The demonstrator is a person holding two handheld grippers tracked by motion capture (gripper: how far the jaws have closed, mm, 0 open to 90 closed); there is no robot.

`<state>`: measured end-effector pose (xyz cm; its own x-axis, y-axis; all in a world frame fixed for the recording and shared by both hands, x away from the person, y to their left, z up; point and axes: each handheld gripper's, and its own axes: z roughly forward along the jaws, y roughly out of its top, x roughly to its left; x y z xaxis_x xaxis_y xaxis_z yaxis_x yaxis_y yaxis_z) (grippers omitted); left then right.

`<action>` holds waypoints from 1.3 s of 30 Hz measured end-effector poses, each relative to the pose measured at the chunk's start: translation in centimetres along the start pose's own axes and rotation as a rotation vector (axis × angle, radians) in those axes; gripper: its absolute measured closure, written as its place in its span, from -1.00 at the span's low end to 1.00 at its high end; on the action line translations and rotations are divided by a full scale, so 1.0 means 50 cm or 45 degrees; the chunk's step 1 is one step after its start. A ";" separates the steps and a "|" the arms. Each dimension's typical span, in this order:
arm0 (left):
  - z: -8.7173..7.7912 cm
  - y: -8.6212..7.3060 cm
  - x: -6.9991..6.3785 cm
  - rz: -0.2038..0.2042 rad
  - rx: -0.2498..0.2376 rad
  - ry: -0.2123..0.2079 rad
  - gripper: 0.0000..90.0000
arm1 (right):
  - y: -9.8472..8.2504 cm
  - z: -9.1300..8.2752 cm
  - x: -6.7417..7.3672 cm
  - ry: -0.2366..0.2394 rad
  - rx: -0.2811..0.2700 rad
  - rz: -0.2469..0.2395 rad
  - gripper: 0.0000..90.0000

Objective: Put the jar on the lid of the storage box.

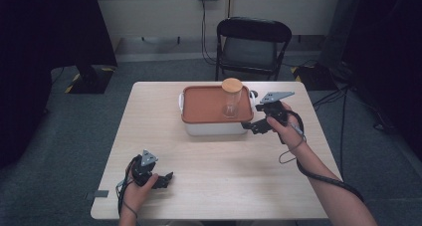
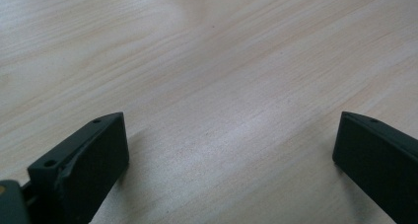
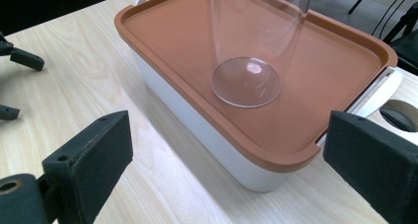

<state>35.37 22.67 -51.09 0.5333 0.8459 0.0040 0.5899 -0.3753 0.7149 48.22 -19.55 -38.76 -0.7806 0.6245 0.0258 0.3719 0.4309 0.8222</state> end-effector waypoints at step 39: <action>0.000 0.000 0.000 -0.004 -0.003 0.000 -1.00 | -0.078 -0.020 -0.002 0.019 0.021 0.002 -0.91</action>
<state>35.36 22.65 -51.10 0.5314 0.8471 0.0023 0.5902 -0.3721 0.7163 46.36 -21.95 -41.42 -0.7874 0.6153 0.0358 0.3813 0.4406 0.8127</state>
